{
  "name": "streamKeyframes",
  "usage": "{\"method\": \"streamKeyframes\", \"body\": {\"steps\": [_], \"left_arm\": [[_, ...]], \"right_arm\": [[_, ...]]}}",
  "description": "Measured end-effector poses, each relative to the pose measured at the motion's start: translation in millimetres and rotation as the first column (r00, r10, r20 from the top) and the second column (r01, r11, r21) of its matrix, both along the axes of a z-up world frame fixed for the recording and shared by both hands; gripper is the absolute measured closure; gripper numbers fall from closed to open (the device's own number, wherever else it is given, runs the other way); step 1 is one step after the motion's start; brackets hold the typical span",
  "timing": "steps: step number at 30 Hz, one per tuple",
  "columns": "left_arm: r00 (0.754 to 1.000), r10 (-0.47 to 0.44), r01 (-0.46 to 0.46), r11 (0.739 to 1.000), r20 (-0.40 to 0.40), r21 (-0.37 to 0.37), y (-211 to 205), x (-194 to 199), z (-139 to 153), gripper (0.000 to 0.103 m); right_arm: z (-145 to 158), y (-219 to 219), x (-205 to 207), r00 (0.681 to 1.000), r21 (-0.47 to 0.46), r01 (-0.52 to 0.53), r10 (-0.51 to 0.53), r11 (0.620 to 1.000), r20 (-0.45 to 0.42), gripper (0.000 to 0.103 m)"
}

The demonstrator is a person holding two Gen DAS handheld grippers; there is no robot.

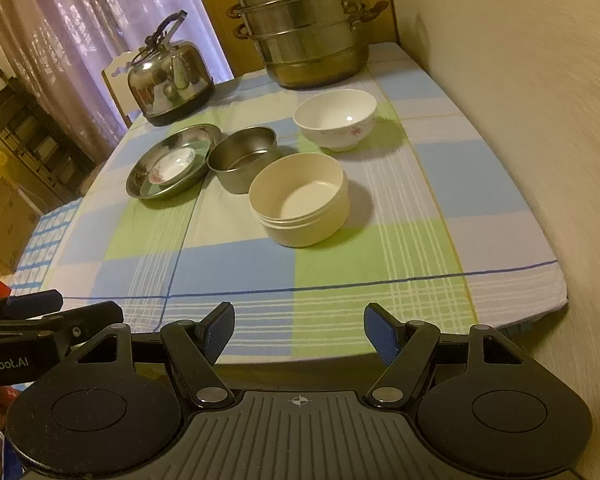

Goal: Organize plates and bowls

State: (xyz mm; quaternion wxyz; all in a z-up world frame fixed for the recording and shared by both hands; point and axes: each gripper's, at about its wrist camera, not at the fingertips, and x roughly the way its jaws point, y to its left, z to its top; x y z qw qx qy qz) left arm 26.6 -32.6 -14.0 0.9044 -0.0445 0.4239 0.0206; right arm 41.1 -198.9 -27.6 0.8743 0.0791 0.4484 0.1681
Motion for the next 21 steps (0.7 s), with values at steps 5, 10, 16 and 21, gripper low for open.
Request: {"method": "streamKeyframes", "body": {"steps": [5, 10, 16, 21], "left_arm": [[0.999, -0.029, 0.029, 1.000, -0.019, -0.003, -5.4, 7.3, -2.2, 0.010], [0.998, -0.045, 0.044, 0.999, -0.053, -0.018, -4.9, 15.9, -9.6, 0.011], [0.994, -0.068, 0.065, 0.997, -0.080, -0.034, -0.9, 35.1, -17.3, 0.011], [0.991, -0.105, 0.101, 0.994, -0.083, -0.045, 3.0, 61.2, -23.2, 0.011]], "right_arm": [[-1.5, -11.1, -0.8, 0.999, 0.059, 0.042, -0.042, 0.997, -0.001, 0.032], [-6.0, -15.2, 1.0, 0.998, 0.110, 0.062, -0.060, 0.992, -0.026, 0.032], [-10.4, -15.5, 10.2, 0.996, 0.113, 0.080, -0.074, 0.990, -0.056, 0.032], [-10.2, -12.0, 26.1, 0.994, 0.096, 0.098, -0.092, 0.991, -0.061, 0.032]]}}
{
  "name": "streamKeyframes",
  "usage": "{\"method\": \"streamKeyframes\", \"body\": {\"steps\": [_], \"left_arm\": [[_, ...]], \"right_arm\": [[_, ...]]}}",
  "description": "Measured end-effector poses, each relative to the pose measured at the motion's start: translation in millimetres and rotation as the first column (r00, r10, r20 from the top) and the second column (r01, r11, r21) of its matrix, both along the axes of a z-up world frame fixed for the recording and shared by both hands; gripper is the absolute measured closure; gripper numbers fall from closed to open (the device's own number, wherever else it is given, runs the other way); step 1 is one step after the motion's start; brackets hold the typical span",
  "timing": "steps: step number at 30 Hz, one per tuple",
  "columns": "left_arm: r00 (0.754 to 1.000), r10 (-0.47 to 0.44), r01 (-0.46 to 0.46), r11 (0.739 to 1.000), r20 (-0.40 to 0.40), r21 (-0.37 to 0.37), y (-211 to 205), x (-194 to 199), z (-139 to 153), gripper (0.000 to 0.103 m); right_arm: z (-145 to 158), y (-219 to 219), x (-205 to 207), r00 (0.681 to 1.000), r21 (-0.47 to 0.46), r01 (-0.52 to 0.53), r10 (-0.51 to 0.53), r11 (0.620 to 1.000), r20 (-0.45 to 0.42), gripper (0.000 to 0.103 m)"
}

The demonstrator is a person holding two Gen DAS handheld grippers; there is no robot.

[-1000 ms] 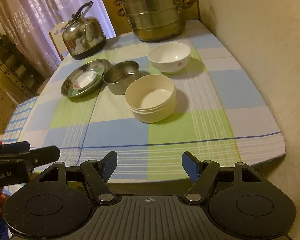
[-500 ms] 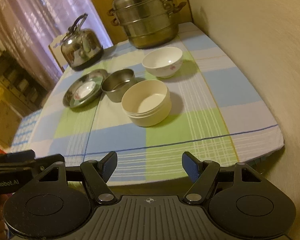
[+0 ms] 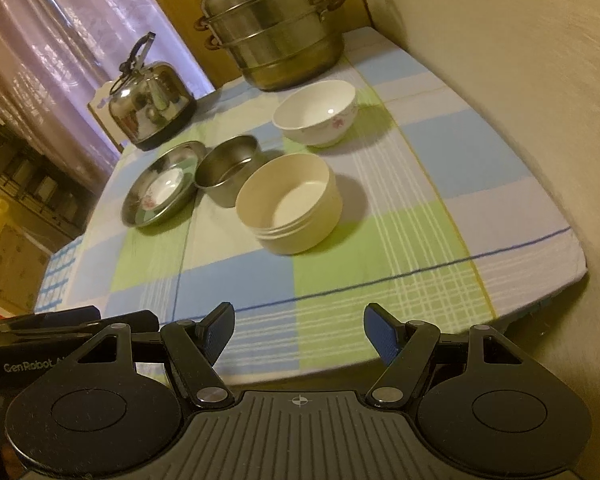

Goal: Organize plates and bowls
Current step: 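Move both grippers to the cream bowl stack and close on its rim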

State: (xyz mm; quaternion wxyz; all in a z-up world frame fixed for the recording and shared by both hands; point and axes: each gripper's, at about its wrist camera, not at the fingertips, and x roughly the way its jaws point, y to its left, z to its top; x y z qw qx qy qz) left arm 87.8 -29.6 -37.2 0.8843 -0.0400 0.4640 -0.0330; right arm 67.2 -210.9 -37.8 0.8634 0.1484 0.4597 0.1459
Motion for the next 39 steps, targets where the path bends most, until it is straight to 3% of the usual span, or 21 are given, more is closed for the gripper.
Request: {"method": "streamKeyframes", "body": {"steps": [19, 22, 31, 39], "left_arm": [[0.991, -0.135, 0.135, 0.990, -0.019, -0.033, 23.3, 106.8, -32.8, 0.024], [0.986, -0.164, 0.162, 0.986, -0.027, -0.041, 20.4, 120.1, -39.4, 0.031], [0.975, -0.217, 0.214, 0.975, -0.049, -0.056, 14.9, 149.8, -53.9, 0.037], [0.968, -0.239, 0.234, 0.970, -0.080, -0.066, 14.0, 167.2, -65.0, 0.050]], "right_arm": [[-24.9, 13.7, 89.1, 0.990, -0.039, 0.129, -0.131, 0.991, -0.048, 0.032], [-30.5, 17.8, 99.3, 0.989, -0.050, 0.136, -0.138, 0.990, -0.052, 0.032], [-42.7, 32.1, 122.7, 0.990, -0.087, 0.117, -0.123, 0.989, -0.062, 0.039], [-52.8, 38.9, 133.9, 0.989, -0.110, 0.114, -0.124, 0.987, -0.084, 0.058]]}}
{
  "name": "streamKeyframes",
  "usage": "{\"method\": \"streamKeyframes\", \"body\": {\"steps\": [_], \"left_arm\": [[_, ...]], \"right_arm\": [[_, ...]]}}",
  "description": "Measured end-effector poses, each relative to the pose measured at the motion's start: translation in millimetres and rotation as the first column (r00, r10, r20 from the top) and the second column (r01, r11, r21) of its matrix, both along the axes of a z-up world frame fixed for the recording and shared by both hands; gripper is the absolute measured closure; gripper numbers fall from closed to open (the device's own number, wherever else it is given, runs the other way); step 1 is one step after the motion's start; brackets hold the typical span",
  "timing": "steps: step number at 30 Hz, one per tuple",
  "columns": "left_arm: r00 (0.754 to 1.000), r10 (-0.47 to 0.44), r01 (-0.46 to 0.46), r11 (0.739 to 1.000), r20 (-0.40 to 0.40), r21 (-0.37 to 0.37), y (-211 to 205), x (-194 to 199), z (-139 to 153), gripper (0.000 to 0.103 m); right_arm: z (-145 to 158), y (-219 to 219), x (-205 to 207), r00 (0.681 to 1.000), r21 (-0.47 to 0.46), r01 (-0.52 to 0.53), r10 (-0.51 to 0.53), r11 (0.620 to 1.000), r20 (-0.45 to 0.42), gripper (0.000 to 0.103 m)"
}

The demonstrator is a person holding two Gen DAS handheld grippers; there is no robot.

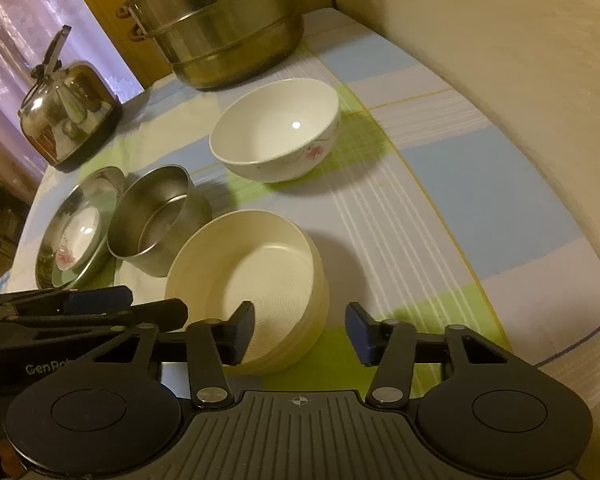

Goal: Organize plates and bowls
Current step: 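Move both grippers to the cream bowl stack and close on its rim, then lift the cream bowls and lower them into the white floral bowl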

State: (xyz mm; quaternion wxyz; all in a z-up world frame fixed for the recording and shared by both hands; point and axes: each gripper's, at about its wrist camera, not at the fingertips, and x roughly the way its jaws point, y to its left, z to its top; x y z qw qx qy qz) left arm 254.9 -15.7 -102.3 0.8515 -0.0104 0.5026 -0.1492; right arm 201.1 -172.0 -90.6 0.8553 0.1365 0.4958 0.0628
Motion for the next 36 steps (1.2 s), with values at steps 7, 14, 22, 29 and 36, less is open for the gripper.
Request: {"method": "streamKeyframes", "body": {"steps": [7, 14, 22, 29, 36], "left_arm": [[1.000, -0.030, 0.030, 1.000, -0.008, 0.001, -5.5, 10.3, -6.8, 0.064], [0.999, -0.037, 0.037, 0.999, -0.028, -0.002, -9.2, 17.0, -13.5, 0.074], [0.999, -0.031, 0.030, 1.000, -0.043, -0.008, -4.7, 18.1, -16.3, 0.088], [0.999, -0.041, 0.041, 0.999, -0.029, -0.011, -4.8, 14.2, -10.1, 0.088], [0.999, -0.050, 0.050, 0.998, 0.010, -0.023, -3.1, 13.8, 8.8, 0.088]], "right_arm": [[-6.5, -0.5, 5.7, 1.000, -0.007, 0.014, -0.014, 1.000, -0.015, 0.067], [-11.3, 0.6, 11.6, 1.000, -0.011, 0.022, -0.022, 1.000, -0.023, 0.078], [-11.8, 0.9, 11.0, 0.999, -0.004, 0.025, -0.025, 1.000, -0.027, 0.086], [-6.7, 0.9, 10.5, 0.999, -0.006, 0.030, -0.030, 1.000, -0.027, 0.086], [11.7, -1.5, 11.1, 1.000, -0.002, 0.030, -0.030, 1.000, -0.007, 0.086]]}}
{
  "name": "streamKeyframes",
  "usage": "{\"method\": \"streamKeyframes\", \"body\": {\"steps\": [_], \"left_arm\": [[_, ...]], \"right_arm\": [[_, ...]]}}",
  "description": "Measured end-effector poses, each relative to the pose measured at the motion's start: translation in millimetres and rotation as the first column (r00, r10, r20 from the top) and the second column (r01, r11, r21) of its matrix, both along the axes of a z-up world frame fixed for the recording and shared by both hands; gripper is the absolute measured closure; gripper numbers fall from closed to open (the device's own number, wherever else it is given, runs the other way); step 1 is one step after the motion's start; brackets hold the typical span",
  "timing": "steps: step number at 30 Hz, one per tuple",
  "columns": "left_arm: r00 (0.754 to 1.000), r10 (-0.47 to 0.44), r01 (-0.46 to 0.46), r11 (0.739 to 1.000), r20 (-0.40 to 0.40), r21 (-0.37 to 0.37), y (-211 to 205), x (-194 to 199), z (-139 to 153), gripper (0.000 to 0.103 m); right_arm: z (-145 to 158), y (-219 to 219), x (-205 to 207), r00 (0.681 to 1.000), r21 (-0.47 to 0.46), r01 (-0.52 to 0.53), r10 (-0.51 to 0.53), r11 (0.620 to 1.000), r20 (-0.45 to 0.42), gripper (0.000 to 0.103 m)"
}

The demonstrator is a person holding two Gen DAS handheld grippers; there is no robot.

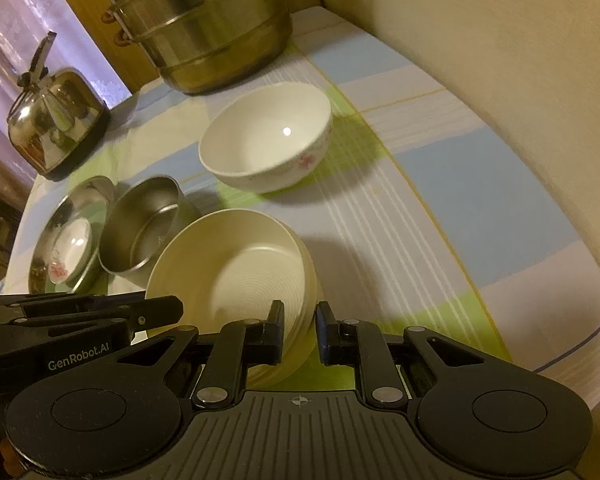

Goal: Organize plates and bowls
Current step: 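Lift the cream bowls and lower them into the white floral bowl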

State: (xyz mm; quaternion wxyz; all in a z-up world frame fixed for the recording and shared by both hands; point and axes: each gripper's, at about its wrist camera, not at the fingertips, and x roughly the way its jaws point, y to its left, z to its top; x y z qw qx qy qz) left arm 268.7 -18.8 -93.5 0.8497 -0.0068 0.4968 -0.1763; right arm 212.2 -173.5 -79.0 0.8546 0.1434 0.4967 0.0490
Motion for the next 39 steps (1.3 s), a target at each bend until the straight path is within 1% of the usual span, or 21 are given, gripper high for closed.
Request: {"method": "streamKeyframes", "body": {"steps": [13, 25, 35, 39], "left_arm": [[0.997, -0.009, 0.010, 1.000, 0.075, -0.010, -1.5, 11.7, 33.2, 0.088], [0.986, -0.002, 0.005, 1.000, 0.165, -0.021, -7.0, 48.5, 63.5, 0.088], [0.982, -0.002, 0.006, 1.000, 0.191, -0.023, -11.5, 81.2, 71.1, 0.088], [0.983, -0.002, 0.006, 1.000, 0.186, -0.022, -14.5, 96.7, 68.6, 0.088]], "right_arm": [[30.2, -0.6, 14.0, 0.999, 0.013, 0.004, -0.004, 1.000, 0.037, 0.086], [55.5, -3.9, 55.6, 0.996, 0.013, 0.013, -0.014, 1.000, 0.093, 0.086], [61.1, -4.7, 84.5, 0.994, 0.006, 0.024, -0.025, 1.000, 0.102, 0.086], [60.2, -7.6, 96.7, 0.995, 0.005, 0.032, -0.032, 0.999, 0.098, 0.086]]}}
